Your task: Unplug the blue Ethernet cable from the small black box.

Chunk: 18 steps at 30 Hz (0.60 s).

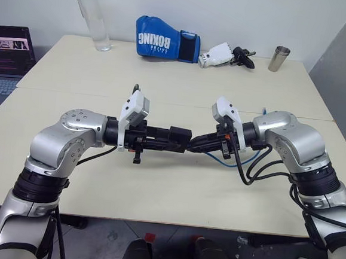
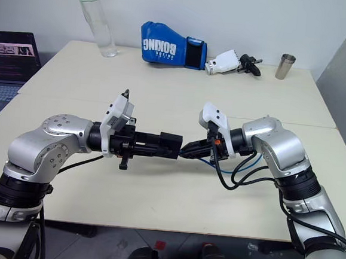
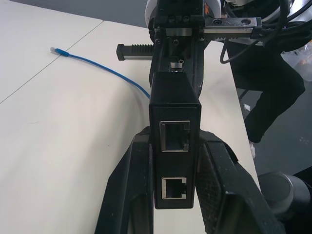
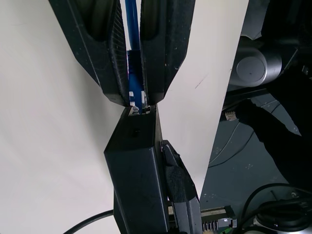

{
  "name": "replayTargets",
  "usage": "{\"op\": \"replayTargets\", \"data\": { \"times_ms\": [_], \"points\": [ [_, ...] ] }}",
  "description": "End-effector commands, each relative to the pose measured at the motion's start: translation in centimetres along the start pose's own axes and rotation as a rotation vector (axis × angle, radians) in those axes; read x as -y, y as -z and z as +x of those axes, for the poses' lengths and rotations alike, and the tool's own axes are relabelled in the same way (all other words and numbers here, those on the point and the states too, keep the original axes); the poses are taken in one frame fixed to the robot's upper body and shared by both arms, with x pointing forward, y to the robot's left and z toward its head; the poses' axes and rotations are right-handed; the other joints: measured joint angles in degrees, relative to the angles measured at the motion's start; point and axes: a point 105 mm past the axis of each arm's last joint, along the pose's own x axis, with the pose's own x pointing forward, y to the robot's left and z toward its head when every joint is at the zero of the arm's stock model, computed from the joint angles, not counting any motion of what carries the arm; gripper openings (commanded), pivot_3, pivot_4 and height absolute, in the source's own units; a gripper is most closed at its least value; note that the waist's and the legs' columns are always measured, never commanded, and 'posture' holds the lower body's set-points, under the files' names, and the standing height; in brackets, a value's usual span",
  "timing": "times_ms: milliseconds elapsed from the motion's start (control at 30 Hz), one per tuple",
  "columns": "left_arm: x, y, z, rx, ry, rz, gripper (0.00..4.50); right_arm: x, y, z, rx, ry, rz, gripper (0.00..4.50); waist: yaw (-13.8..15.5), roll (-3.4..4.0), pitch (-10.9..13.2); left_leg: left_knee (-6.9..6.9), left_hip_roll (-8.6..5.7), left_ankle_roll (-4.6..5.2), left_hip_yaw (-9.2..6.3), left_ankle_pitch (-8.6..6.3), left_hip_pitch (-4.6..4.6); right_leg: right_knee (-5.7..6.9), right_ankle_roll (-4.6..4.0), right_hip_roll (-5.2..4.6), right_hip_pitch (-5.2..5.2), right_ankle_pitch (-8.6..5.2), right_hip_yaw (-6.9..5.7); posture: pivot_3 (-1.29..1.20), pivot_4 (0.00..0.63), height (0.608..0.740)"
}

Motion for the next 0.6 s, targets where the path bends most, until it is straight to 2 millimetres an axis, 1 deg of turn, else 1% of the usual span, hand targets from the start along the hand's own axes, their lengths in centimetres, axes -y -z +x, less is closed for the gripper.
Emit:
{"op": "replayTargets", "data": {
  "times_ms": [33, 233, 400, 467, 500, 567, 600],
  "points": [
    [0.3, -0.9, -0.8, 0.011, 0.001, 0.050, 0.79, 0.1, -0.1, -0.8, -0.026, 0.010, -0.035, 0.08, 0.0, 0.00, 0.0, 0.00, 0.00, 0.00, 0.00, 0.00, 0.00, 0.00, 0.00, 0.00, 0.00, 0.00, 0.00, 0.00, 0.150, 0.740],
    [-0.4, -1.1, -2.5, 0.013, -0.066, 0.036, 0.79, 0.6, 2.5, -2.2, -0.091, 0.050, 0.011, 0.08, 0.0, 0.00, 0.0, 0.00, 0.00, 0.00, 0.01, 0.00, 0.00, -0.01, 0.00, -0.01, 0.00, 0.00, 0.00, 0.00, 0.150, 0.740],
    [-0.6, -1.2, -3.4, 0.012, -0.111, 0.028, 0.79, 0.9, 3.6, -3.1, -0.109, 0.090, 0.036, 0.08, 0.0, 0.00, 0.0, -0.01, 0.00, 0.00, 0.01, 0.00, 0.00, -0.01, 0.00, 0.00, -0.02, 0.00, 0.01, 0.00, 0.150, 0.740],
    [-0.7, -1.1, -3.6, 0.012, -0.127, 0.024, 0.79, 1.2, 4.1, -3.8, -0.113, 0.130, 0.044, 0.08, 0.0, 0.00, 0.0, -0.01, 0.00, 0.00, 0.02, 0.00, 0.01, -0.01, 0.00, 0.00, -0.02, 0.00, 0.02, 0.00, 0.150, 0.740],
    [-0.7, -1.1, -3.7, 0.012, -0.135, 0.021, 0.79, 1.8, 4.5, -4.4, -0.116, 0.175, 0.053, 0.08, 0.0, 0.00, 0.0, -0.01, 0.00, 0.00, 0.01, 0.00, 0.00, -0.01, 0.00, 0.00, -0.02, 0.00, 0.01, 0.00, 0.150, 0.740],
    [-0.8, -0.7, -3.7, 0.016, -0.169, 0.009, 0.79, 4.7, 6.2, -6.8, -0.138, 0.401, 0.095, 0.08, 0.0, 0.00, 0.0, -0.01, 0.01, 0.00, 0.01, 0.00, 0.00, -0.02, 0.00, 0.00, -0.01, 0.00, 0.01, 0.00, 0.150, 0.740],
    [-0.9, -0.5, -3.7, 0.017, -0.184, 0.004, 0.79, 5.6, 7.0, -7.8, -0.151, 0.479, 0.109, 0.08, 0.0, 0.00, 0.0, -0.01, 0.00, 0.00, 0.02, 0.00, 0.01, -0.02, 0.00, -0.01, -0.01, 0.00, 0.02, 0.00, 0.150, 0.740]
  ]
}}
